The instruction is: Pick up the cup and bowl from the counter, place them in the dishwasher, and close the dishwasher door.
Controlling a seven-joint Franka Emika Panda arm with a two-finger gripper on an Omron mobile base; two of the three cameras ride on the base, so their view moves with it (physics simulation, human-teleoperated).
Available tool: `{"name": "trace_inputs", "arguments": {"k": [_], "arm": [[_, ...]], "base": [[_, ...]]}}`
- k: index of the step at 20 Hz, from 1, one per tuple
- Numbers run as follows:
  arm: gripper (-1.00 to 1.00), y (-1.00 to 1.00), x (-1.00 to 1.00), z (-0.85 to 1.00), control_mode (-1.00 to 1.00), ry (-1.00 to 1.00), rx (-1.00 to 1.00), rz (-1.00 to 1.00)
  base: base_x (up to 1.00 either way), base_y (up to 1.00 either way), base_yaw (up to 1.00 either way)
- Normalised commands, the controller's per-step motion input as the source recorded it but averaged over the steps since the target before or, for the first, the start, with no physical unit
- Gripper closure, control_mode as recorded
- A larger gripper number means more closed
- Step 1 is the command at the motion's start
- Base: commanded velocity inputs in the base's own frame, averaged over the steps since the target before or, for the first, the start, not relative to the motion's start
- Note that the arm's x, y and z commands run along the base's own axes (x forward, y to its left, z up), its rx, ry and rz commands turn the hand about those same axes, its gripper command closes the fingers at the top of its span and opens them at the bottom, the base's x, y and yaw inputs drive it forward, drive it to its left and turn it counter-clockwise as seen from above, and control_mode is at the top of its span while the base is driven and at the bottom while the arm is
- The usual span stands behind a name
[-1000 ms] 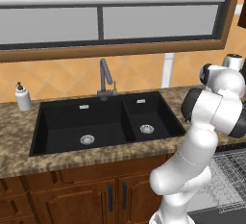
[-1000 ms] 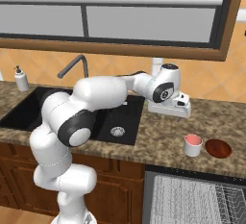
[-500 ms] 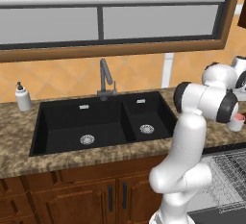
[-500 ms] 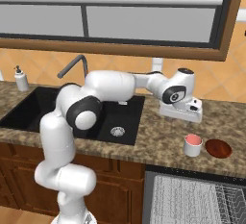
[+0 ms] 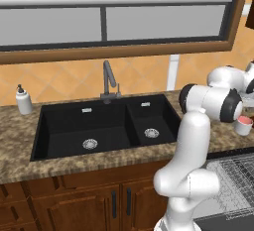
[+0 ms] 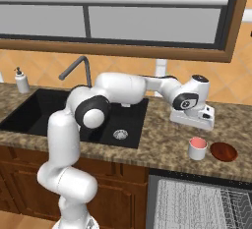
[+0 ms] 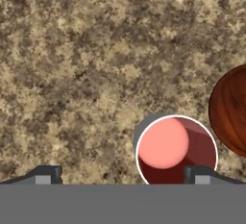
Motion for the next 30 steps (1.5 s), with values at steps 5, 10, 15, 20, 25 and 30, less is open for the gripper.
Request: {"name": "trace_inputs", "arguments": {"k": [5, 10, 15, 20, 25, 30], "arm": [[-1.00, 0.00, -0.29, -0.23, -1.00, -0.08, 0.00, 0.05], [-1.00, 0.01, -0.24, -0.01, -1.00, -0.01, 0.00, 0.08], [-1.00, 0.00, 0.07, 0.00, -1.00, 0.11, -0.05, 0.07], [-1.00, -0.06, 0.11, -0.03, -1.00, 0.14, -0.02, 0.04], [-1.00, -0.15, 0.22, -0.17, -1.00, 0.02, 0.00, 0.01], [-1.00, -0.20, 0.22, -0.20, -1.00, 0.00, 0.00, 0.00]], "base": [[0.00, 0.00, 0.00], [0.00, 0.00, 0.00], [0.00, 0.00, 0.00], [0.00, 0.00, 0.00], [0.00, 0.00, 0.00], [0.00, 0.00, 0.00]]}}
